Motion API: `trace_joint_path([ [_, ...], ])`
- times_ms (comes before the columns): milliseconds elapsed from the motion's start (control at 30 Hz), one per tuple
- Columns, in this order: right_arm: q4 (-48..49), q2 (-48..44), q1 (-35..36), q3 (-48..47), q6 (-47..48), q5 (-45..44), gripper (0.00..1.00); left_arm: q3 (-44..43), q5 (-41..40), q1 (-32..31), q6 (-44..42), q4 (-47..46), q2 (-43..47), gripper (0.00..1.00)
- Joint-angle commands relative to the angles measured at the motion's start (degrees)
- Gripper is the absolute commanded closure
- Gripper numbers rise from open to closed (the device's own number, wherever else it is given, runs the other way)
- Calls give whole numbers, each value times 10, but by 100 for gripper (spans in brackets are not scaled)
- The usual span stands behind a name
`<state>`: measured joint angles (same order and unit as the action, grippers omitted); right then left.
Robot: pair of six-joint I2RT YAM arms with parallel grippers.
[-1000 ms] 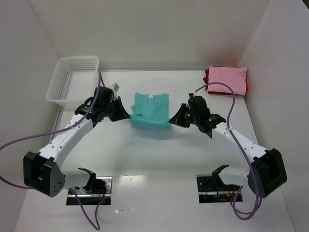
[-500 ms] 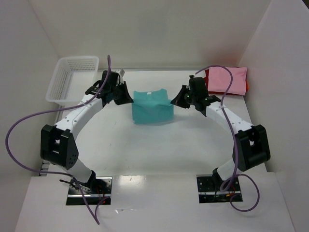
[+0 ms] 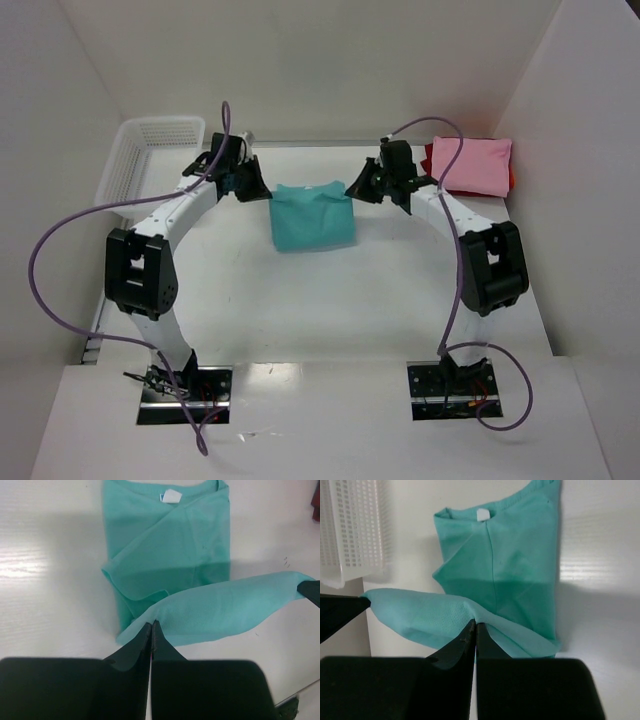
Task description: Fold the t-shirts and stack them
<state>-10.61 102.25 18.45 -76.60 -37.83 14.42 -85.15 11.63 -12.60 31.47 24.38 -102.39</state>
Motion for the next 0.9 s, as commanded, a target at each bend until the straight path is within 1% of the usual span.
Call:
trace_joint_path([
  [0,32,28,-15,-61,14,3,97,-51,20,15,-19,-28,-27,100],
  [167,32,80,-22,-113,20,3,96,-101,39,26,-25,-30,-83,100],
  [300,38,116,-22,-135,20,3,95,-126,46,26,-30,-38,-123,100],
  [433,38,154,-27,-160,22,3,92,-157,43,26,-38,-43,-163,100],
  [533,38,185,-27,-181,30,3,92,-183,32,28,-41,-36,-194,100],
  [600,38,203,-27,-193,35,3,88,-189,32,31,-41,-39,-206,99],
  [633,38,212,-27,-206,35,3,83,-196,30,33,-42,-39,-214,98],
  [667,38,223,-27,-211,37,3,81,-204,26,36,-46,-39,-221,96],
  [700,37,228,-27,-219,41,3,77,-208,24,36,-46,-39,-228,92],
  [733,32,232,-27,-228,41,3,70,-209,16,36,-46,-39,-230,85],
  [767,31,234,-28,-234,42,3,66,-214,10,38,-46,-39,-235,80],
  [833,27,240,-32,-242,46,-2,61,-214,-4,42,-46,-39,-235,71],
  [867,27,240,-34,-246,46,-2,56,-214,-11,44,-46,-40,-233,64],
])
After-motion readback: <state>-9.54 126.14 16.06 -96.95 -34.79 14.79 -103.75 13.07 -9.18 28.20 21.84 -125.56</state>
